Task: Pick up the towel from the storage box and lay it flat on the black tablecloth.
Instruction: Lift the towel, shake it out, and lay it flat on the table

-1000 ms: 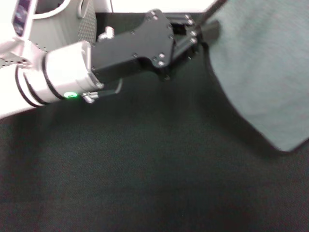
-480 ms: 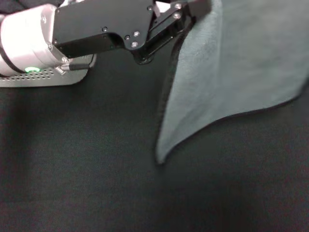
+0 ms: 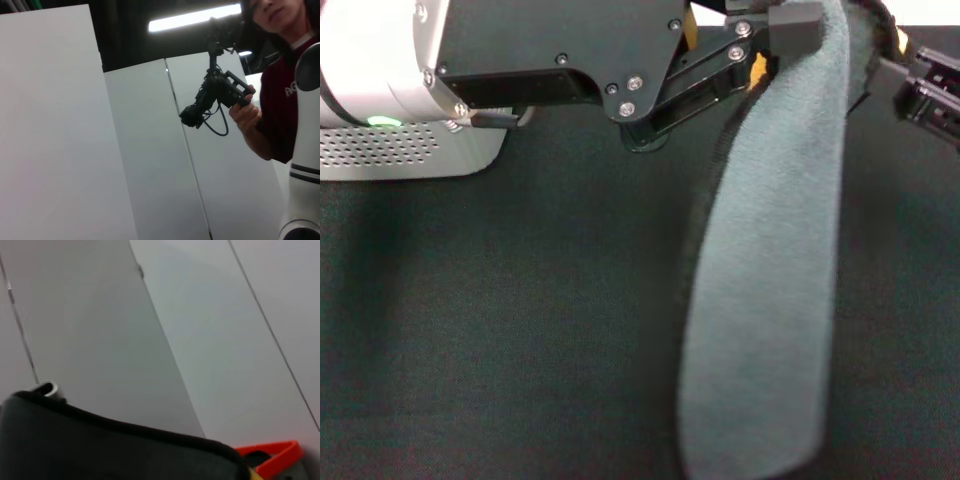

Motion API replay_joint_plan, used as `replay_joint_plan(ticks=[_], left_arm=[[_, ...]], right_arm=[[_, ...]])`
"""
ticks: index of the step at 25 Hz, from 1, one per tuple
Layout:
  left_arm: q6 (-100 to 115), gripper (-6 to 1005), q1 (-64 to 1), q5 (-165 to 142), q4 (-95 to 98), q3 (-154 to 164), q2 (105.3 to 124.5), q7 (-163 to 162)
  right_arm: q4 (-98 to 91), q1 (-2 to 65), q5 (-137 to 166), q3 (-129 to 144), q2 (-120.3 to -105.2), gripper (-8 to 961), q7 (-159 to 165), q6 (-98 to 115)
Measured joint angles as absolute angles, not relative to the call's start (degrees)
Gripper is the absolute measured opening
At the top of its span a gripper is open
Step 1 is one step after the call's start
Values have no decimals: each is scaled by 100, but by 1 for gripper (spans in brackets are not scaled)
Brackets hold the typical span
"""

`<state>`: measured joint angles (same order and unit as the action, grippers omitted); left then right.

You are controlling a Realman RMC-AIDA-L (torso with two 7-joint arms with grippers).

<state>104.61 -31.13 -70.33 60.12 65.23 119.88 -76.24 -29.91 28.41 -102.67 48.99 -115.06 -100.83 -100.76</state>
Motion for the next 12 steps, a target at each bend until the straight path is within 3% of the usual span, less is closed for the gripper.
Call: replay_joint_plan(ticks=[1, 7, 12], left_arm=[[10463, 35, -3107, -7033, 6063, 6524, 11988, -7660], [10522, 35, -3072, -7046, 6395, 6521, 11903, -8013], [10731, 36, -3147, -7254, 6638, 6525, 11798, -8488]], right_arm=[[-2906, 2853, -10266, 4898, -11499, 355, -10096, -10061], [-2413, 2814, -9946, 4916, -11508, 564, -10073, -9681], [-2111, 2765, -9540, 4985, -11541, 553, -10280, -9623]])
